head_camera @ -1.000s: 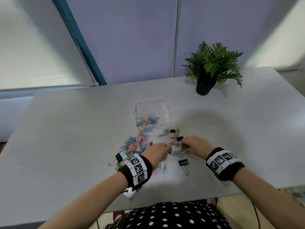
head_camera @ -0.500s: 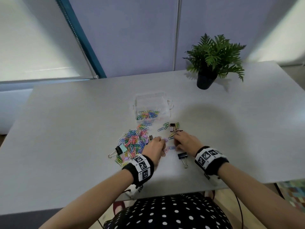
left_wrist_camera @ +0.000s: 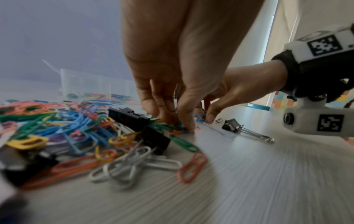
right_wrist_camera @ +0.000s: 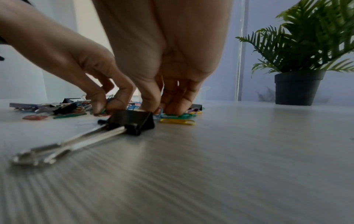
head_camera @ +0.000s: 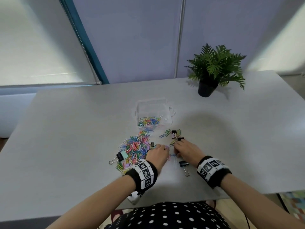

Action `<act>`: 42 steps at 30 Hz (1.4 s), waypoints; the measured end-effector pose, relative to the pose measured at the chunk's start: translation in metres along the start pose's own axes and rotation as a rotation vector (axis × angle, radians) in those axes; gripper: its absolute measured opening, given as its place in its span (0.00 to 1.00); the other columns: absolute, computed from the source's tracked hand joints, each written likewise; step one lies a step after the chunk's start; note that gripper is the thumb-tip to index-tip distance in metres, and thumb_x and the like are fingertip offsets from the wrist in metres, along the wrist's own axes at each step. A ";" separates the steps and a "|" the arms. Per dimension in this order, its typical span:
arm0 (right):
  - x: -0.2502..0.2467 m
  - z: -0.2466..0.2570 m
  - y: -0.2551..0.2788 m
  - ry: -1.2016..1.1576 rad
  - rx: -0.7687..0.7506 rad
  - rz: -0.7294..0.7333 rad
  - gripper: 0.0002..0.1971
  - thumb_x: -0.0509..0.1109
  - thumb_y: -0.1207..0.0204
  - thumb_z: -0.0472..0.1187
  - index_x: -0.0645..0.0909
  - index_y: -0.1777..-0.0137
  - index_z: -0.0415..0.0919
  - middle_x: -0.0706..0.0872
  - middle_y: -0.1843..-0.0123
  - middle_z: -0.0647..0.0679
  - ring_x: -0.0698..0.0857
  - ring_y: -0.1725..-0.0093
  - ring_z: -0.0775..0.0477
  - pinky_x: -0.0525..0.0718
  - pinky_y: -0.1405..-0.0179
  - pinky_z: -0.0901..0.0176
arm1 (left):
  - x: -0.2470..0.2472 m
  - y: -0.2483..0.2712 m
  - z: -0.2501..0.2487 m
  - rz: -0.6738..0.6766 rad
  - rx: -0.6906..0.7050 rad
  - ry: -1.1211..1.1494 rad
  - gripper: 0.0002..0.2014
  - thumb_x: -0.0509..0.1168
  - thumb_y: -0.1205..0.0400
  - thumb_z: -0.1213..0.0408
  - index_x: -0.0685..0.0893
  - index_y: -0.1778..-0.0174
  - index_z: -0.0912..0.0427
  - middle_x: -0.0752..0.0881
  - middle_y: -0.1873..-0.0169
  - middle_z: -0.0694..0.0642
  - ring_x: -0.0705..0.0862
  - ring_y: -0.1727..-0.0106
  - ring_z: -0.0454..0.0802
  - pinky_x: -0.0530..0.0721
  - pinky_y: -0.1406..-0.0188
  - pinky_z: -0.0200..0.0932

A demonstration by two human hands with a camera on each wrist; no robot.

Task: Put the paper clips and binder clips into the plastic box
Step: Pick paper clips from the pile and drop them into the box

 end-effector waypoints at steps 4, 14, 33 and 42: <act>-0.010 -0.007 -0.002 -0.374 0.108 -0.138 0.03 0.68 0.29 0.32 0.79 0.56 0.37 0.83 0.51 0.42 0.81 0.53 0.44 0.81 0.50 0.48 | -0.021 0.004 0.017 -0.044 -0.037 0.372 0.08 0.58 0.21 0.71 0.77 0.48 0.62 0.86 0.49 0.59 0.84 0.48 0.56 0.81 0.51 0.47; -0.079 0.004 -0.091 -0.857 0.205 -0.407 0.08 0.66 0.30 0.22 0.82 0.58 0.33 0.88 0.56 0.31 0.85 0.65 0.45 0.89 0.61 0.59 | -0.093 -0.055 0.102 -0.346 -0.186 0.634 0.07 0.61 0.20 0.76 0.85 0.57 0.69 0.88 0.61 0.66 0.83 0.68 0.52 0.84 0.64 0.40; -0.029 -0.029 0.015 -0.003 -0.031 0.077 0.12 0.62 0.24 0.34 0.78 0.42 0.43 0.78 0.38 0.46 0.78 0.41 0.44 0.79 0.51 0.51 | -0.009 0.002 0.012 0.114 0.153 0.227 0.15 0.65 0.22 0.68 0.79 0.39 0.62 0.79 0.38 0.59 0.80 0.41 0.57 0.80 0.40 0.50; -0.013 -0.033 0.009 -0.023 -0.006 0.046 0.11 0.70 0.30 0.37 0.77 0.48 0.39 0.77 0.41 0.45 0.77 0.44 0.45 0.71 0.59 0.58 | 0.005 -0.005 -0.027 0.061 -0.030 0.215 0.30 0.74 0.29 0.57 0.71 0.38 0.67 0.71 0.37 0.64 0.70 0.36 0.62 0.79 0.41 0.57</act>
Point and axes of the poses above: each hand's wrist, its own y-axis away from the middle knuckle, its own x-axis out of the palm, z = x × y, the point moved 2 cm from there along -y, towards the middle knuckle
